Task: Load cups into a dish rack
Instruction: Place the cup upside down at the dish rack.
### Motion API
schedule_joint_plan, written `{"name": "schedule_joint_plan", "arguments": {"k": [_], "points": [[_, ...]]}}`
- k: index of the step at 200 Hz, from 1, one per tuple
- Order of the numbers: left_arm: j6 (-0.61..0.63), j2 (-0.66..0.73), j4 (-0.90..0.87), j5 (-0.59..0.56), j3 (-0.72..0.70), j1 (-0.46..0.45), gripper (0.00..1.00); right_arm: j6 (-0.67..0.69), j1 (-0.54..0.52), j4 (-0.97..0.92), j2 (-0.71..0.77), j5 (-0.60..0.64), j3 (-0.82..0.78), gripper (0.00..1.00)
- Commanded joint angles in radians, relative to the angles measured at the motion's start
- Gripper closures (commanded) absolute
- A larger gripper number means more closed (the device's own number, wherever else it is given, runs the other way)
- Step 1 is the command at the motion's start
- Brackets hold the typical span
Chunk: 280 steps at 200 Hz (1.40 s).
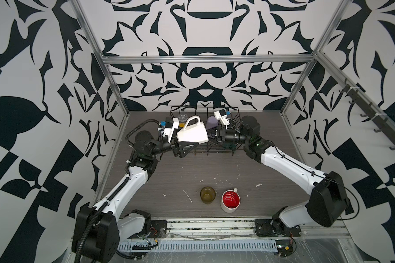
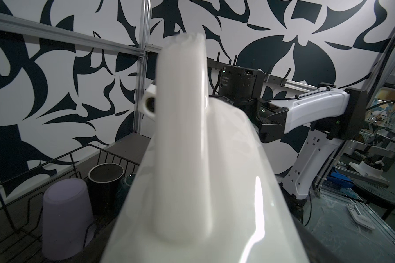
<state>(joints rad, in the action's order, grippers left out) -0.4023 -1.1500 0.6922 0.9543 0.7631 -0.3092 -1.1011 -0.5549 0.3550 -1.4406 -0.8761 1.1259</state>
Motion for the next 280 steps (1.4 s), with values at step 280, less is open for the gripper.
{"name": "schedule_joint_plan", "arguments": {"k": [280], "points": [[0.042, -0.927, -1.560, -0.861, 1.445, -0.059, 1.00, 0.603, 0.210, -0.849, 0.499, 0.640, -0.076, 0.19]]}}
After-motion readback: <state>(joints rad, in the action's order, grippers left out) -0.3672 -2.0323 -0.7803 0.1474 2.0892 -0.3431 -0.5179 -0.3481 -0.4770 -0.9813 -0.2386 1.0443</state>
